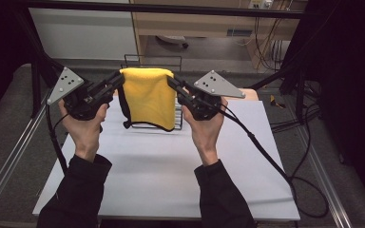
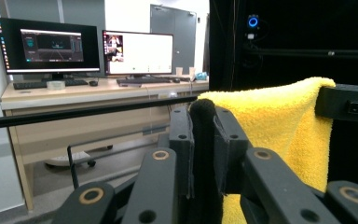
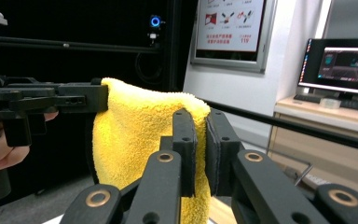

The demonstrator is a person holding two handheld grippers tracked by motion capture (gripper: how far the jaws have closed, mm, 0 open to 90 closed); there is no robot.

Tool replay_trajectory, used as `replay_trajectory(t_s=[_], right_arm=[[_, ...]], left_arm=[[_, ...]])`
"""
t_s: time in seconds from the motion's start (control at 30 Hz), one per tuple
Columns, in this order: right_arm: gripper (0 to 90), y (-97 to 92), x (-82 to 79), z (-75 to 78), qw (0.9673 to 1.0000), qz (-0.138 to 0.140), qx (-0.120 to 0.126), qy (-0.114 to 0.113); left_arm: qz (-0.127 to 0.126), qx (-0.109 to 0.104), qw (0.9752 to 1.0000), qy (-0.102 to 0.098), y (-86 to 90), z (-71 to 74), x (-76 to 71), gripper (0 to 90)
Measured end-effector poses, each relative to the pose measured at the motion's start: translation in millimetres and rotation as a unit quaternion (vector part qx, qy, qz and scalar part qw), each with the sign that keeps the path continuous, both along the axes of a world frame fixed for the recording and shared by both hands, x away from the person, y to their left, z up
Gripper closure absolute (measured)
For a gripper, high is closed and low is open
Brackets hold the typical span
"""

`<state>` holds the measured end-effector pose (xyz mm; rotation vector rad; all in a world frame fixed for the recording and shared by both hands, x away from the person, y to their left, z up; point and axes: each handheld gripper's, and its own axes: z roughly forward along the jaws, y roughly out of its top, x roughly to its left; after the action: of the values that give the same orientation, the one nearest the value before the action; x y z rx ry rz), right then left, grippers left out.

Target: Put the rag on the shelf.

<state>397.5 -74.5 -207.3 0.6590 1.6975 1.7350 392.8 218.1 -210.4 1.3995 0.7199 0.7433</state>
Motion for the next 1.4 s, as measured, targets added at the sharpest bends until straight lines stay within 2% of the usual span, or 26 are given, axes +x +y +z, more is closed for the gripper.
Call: replay_trajectory(t_s=[0.2,0.63,1.0,1.4], right_arm=[[84.1,3.1,3.1,14.1,0.9998,-0.008,0.002,-0.018],[84.1,5.8,15.6,38.6,0.9990,-0.018,0.005,-0.041],[84.1,9.0,28.7,62.2,0.9983,-0.026,0.007,-0.052],[84.0,9.5,48.4,76.3,0.9977,-0.037,0.009,-0.056]], left_arm=[[0.001,-0.011,0.9999,-0.011,0.4,12.2,4.3,79.1],[0.001,-0.029,0.9992,-0.028,-1.5,35.9,18.3,79.1],[0.013,-0.025,0.9986,-0.045,-2.4,57.6,31.6,79.1],[0.016,-0.023,0.9986,-0.045,-4.8,73.8,51.1,79.0]])
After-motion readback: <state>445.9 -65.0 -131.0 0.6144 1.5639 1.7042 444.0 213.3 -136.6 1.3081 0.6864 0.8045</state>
